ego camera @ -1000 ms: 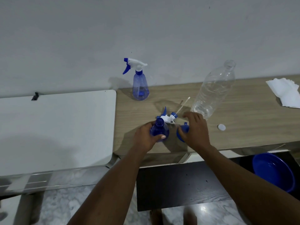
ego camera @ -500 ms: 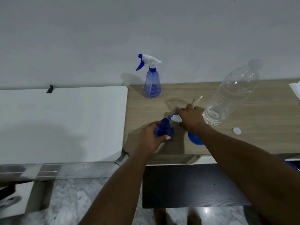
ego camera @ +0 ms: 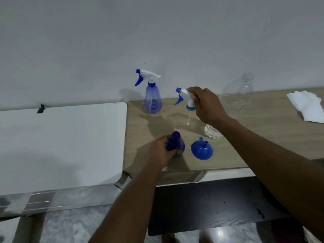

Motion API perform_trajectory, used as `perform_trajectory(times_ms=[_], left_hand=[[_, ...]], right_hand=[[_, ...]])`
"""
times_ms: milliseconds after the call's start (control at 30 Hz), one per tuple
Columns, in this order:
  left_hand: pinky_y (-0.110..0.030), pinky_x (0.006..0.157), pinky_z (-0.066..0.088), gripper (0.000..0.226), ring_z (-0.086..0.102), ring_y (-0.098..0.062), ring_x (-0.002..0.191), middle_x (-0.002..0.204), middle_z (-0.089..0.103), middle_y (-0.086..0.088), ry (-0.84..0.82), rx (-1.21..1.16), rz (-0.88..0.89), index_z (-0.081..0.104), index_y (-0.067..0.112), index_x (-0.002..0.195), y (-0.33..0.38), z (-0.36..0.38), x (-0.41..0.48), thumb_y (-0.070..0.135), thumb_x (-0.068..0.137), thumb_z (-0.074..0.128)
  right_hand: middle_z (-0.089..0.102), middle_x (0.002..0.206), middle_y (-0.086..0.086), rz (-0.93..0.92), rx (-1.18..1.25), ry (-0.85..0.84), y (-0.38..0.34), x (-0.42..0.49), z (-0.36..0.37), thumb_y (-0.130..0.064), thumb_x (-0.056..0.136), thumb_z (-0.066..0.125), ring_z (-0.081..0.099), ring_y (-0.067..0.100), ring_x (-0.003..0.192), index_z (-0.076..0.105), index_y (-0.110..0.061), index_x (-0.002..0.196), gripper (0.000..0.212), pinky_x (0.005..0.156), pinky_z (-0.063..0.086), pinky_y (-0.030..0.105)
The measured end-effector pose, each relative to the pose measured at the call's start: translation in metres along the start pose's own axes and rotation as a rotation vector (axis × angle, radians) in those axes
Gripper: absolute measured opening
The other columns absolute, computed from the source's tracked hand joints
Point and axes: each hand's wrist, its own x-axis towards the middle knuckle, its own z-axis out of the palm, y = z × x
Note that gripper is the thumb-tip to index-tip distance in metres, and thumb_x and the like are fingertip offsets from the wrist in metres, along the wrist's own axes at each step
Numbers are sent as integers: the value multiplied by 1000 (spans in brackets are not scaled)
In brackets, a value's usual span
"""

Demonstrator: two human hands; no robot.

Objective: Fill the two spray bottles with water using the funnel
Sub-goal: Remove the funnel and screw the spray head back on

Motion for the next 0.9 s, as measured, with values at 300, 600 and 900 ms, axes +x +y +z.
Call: perform_trajectory(times_ms=[300,600,900], left_hand=[[-29,95,45,70,62,-16,108,119,68,4,-52,-38,28,59,26,130,8,11,9,33,67,90],[-36,101,45,68,60,-14,110,114,64,12,-58,-112,-19,57,37,124,5,14,13,27,65,91],[-32,94,49,67,62,-10,103,113,67,12,-45,-86,-17,58,37,125,2,17,15,32,66,89]], right_hand=[[68,109,5,-55,172,89,-32,-1,-49,-12,103,41,59,17,89,60,-14,124,28,74,45,21],[67,107,10,-28,163,-68,-27,-35,-5,-13,101,45,62,26,92,58,-17,127,29,81,51,43],[66,108,4,-42,144,-212,-22,-59,27,-12,97,53,58,18,87,52,-13,127,31,73,42,28]])
